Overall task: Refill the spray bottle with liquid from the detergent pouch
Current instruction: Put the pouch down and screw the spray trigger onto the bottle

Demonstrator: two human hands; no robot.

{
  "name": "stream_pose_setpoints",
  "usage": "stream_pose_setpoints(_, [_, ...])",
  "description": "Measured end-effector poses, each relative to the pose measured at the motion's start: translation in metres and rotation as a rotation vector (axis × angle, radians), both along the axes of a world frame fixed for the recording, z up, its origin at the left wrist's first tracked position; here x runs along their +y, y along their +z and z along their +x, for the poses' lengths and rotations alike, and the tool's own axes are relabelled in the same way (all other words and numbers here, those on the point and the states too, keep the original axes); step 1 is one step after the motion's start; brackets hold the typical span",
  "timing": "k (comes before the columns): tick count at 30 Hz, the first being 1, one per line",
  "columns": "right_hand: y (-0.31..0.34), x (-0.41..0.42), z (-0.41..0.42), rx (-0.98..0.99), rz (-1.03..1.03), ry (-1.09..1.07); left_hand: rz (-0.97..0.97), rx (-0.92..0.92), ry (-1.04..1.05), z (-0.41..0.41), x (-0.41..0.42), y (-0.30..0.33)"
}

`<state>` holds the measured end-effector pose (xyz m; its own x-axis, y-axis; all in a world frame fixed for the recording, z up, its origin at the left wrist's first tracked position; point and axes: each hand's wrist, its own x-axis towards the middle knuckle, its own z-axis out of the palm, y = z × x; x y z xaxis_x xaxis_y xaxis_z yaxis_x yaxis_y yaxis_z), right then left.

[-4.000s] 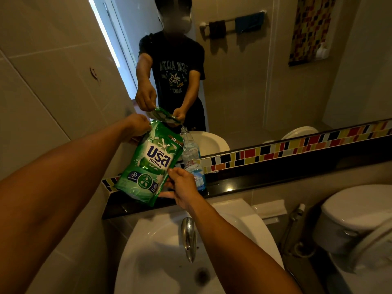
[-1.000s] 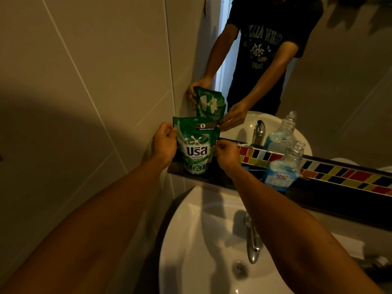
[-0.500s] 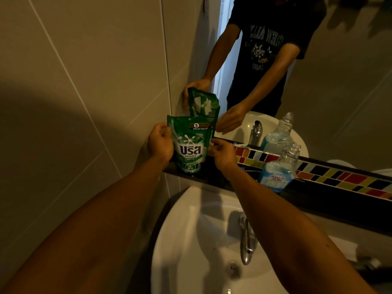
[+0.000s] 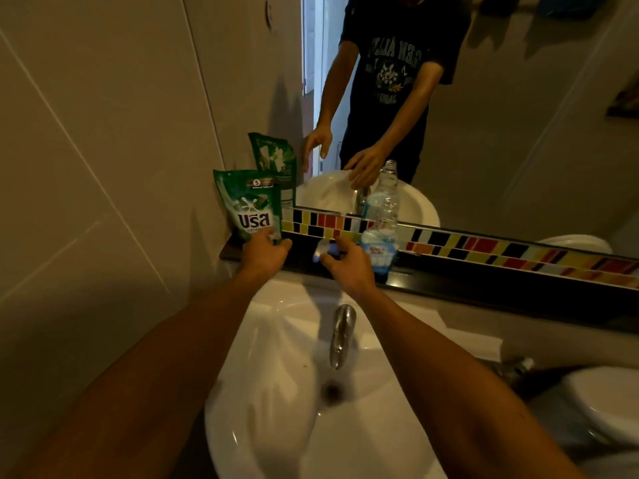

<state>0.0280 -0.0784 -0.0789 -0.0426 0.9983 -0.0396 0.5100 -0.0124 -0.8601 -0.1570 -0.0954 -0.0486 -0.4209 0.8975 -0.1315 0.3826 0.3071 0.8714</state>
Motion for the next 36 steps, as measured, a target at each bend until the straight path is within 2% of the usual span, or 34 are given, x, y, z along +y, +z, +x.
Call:
stream_pose_setpoints(11, [-0.005, -0.014, 0.090, 0.159, -0.023, -0.131, -0.023, 0.159, -0.139, 0.073, -0.002, -0.006])
stream_pose_setpoints(18, [-0.004, 0.007, 0.114, 0.144, 0.012, -0.196, -0.035, 0.173, -0.187, 0.078, 0.027, -0.020])
stream_pose_setpoints(24, [-0.004, 0.043, 0.118, 0.163, 0.016, -0.177, -0.039, 0.212, -0.233, 0.078, 0.059, -0.044])
stream_pose_setpoints(28, [0.008, 0.062, 0.114, 0.270, 0.059, -0.125, -0.059, 0.212, -0.199, 0.078, 0.079, -0.059])
stream_pose_setpoints(36, [0.006, 0.079, 0.114, 0.383, -0.010, 0.002, -0.105, 0.211, -0.186, 0.072, 0.104, -0.089])
